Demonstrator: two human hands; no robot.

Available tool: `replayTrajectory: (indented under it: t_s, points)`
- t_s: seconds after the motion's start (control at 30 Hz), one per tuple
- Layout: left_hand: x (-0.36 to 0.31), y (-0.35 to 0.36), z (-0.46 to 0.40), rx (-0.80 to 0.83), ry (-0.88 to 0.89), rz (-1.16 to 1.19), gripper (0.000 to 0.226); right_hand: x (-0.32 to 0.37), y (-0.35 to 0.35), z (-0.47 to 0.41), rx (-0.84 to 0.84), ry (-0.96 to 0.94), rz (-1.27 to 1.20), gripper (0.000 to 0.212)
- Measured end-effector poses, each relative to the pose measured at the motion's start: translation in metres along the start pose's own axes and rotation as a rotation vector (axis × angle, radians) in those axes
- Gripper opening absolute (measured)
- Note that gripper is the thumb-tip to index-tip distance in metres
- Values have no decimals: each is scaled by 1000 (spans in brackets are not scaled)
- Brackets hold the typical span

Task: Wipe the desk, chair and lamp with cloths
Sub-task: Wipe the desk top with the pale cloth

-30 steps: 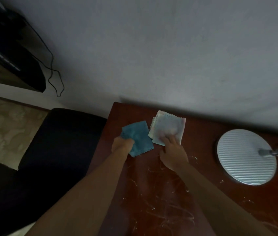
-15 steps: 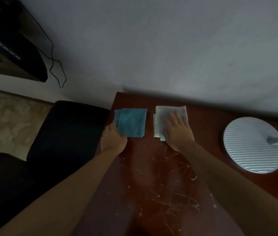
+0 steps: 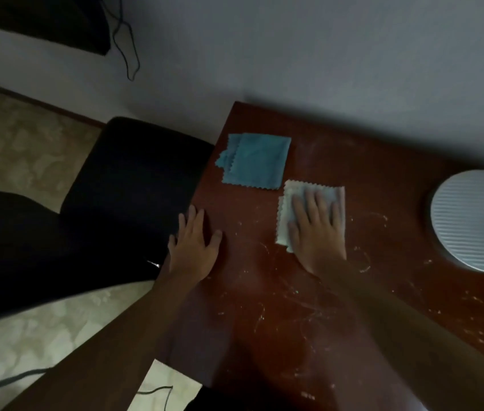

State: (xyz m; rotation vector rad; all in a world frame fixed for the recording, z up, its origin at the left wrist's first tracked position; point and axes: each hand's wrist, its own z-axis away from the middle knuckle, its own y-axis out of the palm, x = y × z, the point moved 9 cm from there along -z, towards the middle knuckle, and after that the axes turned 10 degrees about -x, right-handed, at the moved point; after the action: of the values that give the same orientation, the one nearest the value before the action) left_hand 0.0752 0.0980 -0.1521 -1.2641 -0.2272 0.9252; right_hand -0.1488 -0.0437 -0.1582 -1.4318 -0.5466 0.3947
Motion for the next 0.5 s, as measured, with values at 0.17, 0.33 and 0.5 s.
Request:
replayTrajectory:
  t_s: [0.17, 0.33, 0.5]
  points:
    - [13, -4, 2, -24, 35, 107, 71, 9, 4, 2, 38, -150, 33, 61]
    - [62, -1, 25, -71, -63, 189, 64, 25, 2, -4, -20, -13, 21, 59]
    - [76, -4, 54, -217, 142, 74, 58, 97, 15, 58, 50, -305, 42, 58]
